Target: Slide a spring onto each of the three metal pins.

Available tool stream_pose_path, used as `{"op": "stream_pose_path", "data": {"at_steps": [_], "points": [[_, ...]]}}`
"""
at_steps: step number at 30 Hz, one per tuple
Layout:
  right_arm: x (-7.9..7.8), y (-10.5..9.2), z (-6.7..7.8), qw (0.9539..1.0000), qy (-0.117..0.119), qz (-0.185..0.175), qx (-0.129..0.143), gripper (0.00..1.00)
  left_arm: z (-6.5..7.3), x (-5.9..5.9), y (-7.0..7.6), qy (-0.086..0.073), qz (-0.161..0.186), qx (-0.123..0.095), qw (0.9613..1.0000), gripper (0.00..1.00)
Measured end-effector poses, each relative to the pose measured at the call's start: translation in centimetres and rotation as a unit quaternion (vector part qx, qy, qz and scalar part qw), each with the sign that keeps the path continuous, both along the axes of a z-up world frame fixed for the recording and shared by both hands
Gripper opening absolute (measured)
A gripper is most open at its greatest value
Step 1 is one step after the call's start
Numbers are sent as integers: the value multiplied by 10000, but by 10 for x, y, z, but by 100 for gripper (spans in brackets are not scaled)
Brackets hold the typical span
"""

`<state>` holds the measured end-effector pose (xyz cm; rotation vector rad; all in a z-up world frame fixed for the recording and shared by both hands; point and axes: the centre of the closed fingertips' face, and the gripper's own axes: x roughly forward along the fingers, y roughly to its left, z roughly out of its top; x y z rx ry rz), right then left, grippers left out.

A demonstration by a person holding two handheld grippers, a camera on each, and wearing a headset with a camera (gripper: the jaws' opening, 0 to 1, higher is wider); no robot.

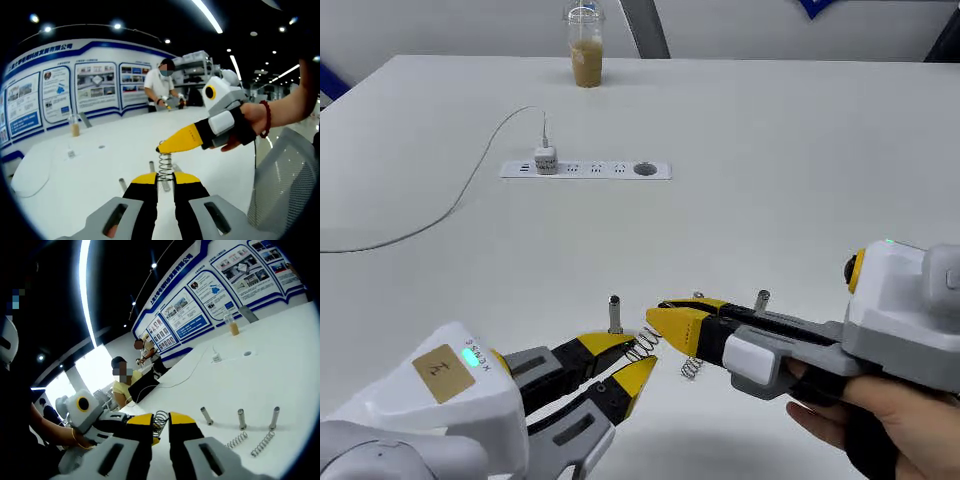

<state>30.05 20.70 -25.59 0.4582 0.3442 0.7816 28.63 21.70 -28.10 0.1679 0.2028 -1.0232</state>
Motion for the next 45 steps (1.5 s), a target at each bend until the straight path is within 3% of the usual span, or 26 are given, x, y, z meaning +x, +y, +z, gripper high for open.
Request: {"op": "stream_pose_path", "data": {"at_steps": [4, 8, 12, 20, 23, 30, 45], "points": [[2, 2, 0, 9995, -212, -8, -252, 12, -4, 3, 1, 112, 75, 72, 9999, 12], [7, 2, -1, 9974, -421, -55, -579, 12, -12, 8, 6, 151, 187, 355, 9991, 18], [13, 2, -2, 9942, -605, -96, -882, 12, -17, 9, 8, 214, 218, 447, 9985, 22], [27, 4, -6, 9824, -1008, -63, -1572, 12, -29, 11, 14, 416, 365, 511, 9972, 32], [34, 3, -11, 9727, -1216, -30, -1977, 12, -34, 11, 17, 449, 404, 617, 9963, 36], [48, 5, -19, 9603, -1431, -6, -2393, 12, -38, 13, 17, 552, 451, 550, 9959, 45], [78, 4, -30, 9537, -1578, -148, -2557, 12, -48, 14, 19, 636, 550, 599, 9947, 62]]}}
